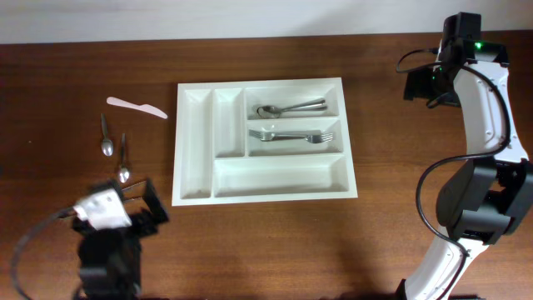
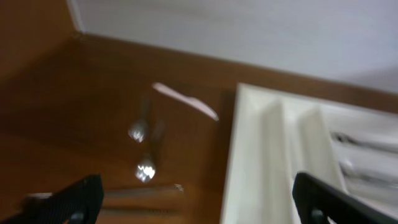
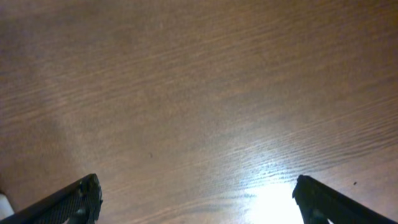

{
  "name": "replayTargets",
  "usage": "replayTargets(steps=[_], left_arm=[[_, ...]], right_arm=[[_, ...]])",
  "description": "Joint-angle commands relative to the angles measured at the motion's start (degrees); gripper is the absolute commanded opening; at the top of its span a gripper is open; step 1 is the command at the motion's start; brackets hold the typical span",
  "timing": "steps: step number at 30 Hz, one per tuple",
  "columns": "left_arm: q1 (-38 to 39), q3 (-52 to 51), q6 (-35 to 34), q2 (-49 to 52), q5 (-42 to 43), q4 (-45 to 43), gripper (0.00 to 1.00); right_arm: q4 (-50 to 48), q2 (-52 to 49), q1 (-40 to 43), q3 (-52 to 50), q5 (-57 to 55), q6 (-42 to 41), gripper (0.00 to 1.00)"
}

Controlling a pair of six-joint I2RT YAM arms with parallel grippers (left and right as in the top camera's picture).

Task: Pack container
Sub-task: 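Move the left gripper over the metal tongs left of the tray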

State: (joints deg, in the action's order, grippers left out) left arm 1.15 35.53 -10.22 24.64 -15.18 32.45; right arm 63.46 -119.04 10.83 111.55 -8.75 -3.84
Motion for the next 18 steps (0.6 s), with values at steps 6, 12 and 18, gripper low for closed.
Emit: replayTargets(steps=[6, 12, 18], left_arm=[[-0.20, 29.42, 0.90, 24.11, 10.56, 13.25, 0.99], [-0.20, 32.94, 0.90, 27.89, 33.73, 18.23, 0.99], [-0.20, 32.98, 0.90, 27.67, 45.64, 18.14, 0.99]], right_arm=[[0.00, 1.14, -0.31, 0.52, 0.17, 0.42, 0.99], [0.00, 1.14, -0.31, 0.52, 0.17, 0.42, 0.99], [0.00, 1.14, -0.31, 0.52, 0.17, 0.42, 0.99]])
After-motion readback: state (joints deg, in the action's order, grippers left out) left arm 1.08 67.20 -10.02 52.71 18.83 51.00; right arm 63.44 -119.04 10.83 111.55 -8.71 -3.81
